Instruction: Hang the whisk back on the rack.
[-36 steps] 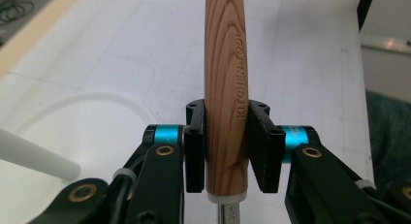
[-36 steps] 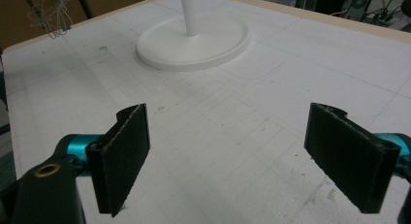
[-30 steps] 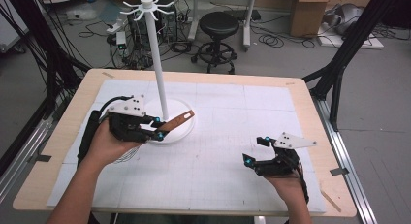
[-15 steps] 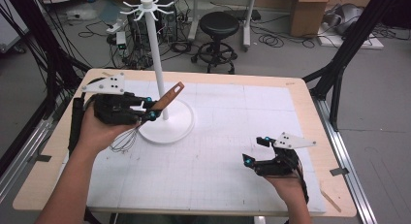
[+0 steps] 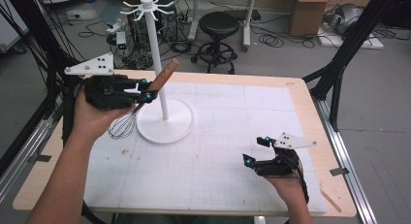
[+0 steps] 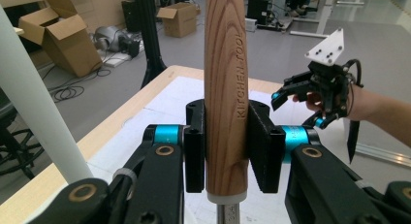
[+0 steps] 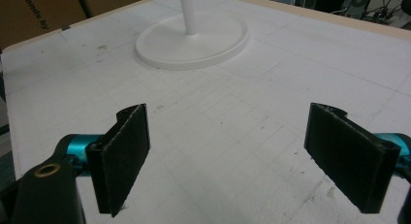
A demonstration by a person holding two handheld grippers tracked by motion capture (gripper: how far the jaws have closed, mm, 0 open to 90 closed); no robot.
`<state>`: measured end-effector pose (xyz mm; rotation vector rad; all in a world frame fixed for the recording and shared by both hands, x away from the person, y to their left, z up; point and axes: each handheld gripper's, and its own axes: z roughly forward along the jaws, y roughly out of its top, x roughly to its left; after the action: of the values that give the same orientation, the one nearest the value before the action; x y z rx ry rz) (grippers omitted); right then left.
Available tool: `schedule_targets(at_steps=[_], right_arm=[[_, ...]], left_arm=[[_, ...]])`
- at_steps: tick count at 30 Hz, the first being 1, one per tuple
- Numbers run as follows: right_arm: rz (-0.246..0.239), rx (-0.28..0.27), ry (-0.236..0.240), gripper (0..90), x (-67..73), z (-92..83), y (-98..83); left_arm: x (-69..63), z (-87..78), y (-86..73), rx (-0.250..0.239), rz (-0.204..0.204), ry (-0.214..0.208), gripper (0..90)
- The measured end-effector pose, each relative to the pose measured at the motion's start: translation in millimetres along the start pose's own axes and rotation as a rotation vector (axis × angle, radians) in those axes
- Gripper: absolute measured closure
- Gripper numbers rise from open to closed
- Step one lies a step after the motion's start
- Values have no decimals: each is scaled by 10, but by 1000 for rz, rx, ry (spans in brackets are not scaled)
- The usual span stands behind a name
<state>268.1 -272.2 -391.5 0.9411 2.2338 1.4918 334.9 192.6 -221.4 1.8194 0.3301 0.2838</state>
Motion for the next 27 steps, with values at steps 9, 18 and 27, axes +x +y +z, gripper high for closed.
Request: schedule_targets(at_steps=[9,18,27], right_arm=[[6,3,1,156,3,-6,0],[3,3,-3,156,0,6,-4],[7,7,-1,156,-1,6,-9]], left_arm=[[79,-192,170,-55,-10,10,709],[188,-422,268,-95,-15,38,709],[299,-542,336,-116,-26,83,709]])
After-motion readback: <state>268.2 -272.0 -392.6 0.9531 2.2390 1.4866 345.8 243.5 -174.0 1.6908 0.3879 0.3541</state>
